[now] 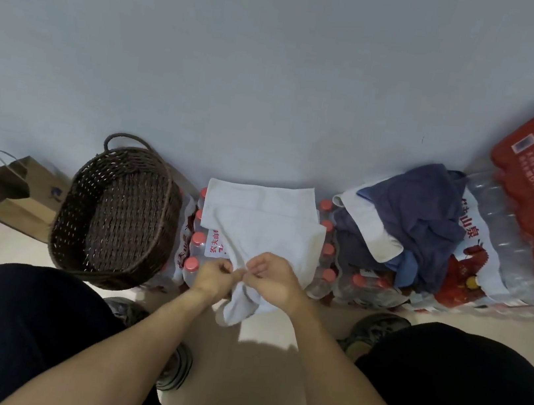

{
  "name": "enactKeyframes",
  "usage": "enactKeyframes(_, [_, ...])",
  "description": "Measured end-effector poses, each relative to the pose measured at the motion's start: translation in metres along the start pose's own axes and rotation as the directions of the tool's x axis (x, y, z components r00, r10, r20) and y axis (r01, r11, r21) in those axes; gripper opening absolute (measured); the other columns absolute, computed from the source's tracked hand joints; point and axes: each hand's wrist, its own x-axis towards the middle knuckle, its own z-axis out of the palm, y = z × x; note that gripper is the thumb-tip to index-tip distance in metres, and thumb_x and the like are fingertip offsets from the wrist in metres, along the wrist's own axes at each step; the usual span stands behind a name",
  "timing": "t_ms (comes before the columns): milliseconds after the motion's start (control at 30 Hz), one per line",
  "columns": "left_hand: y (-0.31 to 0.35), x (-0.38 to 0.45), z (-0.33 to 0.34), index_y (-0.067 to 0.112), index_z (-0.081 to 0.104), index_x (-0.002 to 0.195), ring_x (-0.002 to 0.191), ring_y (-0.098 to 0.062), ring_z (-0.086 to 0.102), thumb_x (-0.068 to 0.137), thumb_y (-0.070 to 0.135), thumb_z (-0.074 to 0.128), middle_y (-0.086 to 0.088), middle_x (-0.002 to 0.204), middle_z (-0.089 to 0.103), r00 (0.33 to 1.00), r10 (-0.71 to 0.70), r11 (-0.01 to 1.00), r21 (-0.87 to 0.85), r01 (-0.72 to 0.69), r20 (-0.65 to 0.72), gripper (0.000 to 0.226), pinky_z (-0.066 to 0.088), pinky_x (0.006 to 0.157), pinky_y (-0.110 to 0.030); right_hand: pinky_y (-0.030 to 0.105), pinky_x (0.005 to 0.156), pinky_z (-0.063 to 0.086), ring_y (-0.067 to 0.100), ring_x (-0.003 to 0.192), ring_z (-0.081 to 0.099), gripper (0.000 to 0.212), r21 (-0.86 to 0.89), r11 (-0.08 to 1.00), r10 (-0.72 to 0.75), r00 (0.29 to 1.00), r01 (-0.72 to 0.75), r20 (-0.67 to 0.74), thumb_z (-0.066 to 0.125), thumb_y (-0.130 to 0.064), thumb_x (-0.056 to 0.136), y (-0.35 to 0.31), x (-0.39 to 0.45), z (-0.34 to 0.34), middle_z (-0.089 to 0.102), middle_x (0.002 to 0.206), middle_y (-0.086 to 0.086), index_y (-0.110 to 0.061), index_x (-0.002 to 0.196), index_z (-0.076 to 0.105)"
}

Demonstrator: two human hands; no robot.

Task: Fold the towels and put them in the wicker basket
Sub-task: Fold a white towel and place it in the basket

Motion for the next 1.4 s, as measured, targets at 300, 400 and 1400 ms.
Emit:
enactKeyframes(300, [0.07, -0.031, -0.036, 0.012, 0.052, 0.076, 0.048, -0.019, 0.043, 0.082, 0.026, 0.075, -0.005, 0.052, 0.05, 0.948, 0.042, 0.999, -0.01, -0.041, 0.316, 0.027, 0.035, 0.053, -0.028, 0.025, 0.066, 0.054, 0.017, 0.075, 0.065, 0.036, -0.029, 0.996, -0.079, 0.997, 0.079, 0.011, 0.082, -0.008, 0.071, -0.057, -0.02, -0.013, 0.066, 0.081, -0.002, -0.018, 0.095, 0.057])
enactKeyframes(400, [0.088, -0.046, -0.05, 0.011, 0.054, 0.089, 0.049, -0.02, 0.048, 0.084, 0.031, 0.073, -0.007, 0.061, 0.059, 0.925, 0.12, 0.988, 0.052, -0.148, 0.361, 0.028, 0.033, 0.041, -0.021, 0.042, 0.07, 0.061, 0.031, 0.083, 0.07, 0.024, -0.125, 0.982, -0.149, 0.988, 0.143, -0.039, 0.077, -0.004, 0.074, -0.081, -0.023, -0.022, 0.068, 0.084, 0.008, -0.012, 0.091, 0.062])
enactKeyframes(1400, [0.132, -0.092, -0.062, 0.026, 0.069, 0.106, 0.072, -0.033, 0.066, 0.062, 0.024, 0.084, -0.018, 0.096, 0.071, 0.911, 0.331, 0.855, -0.487, -0.179, 0.246, 0.047, 0.042, 0.072, -0.047, 0.021, 0.064, 0.056, 0.009, 0.073, 0.07, 0.024, 0.038, 0.962, -0.262, 0.953, 0.271, -0.153, 0.078, -0.043, 0.079, -0.122, -0.063, -0.05, 0.069, 0.086, -0.009, -0.03, 0.089, 0.059])
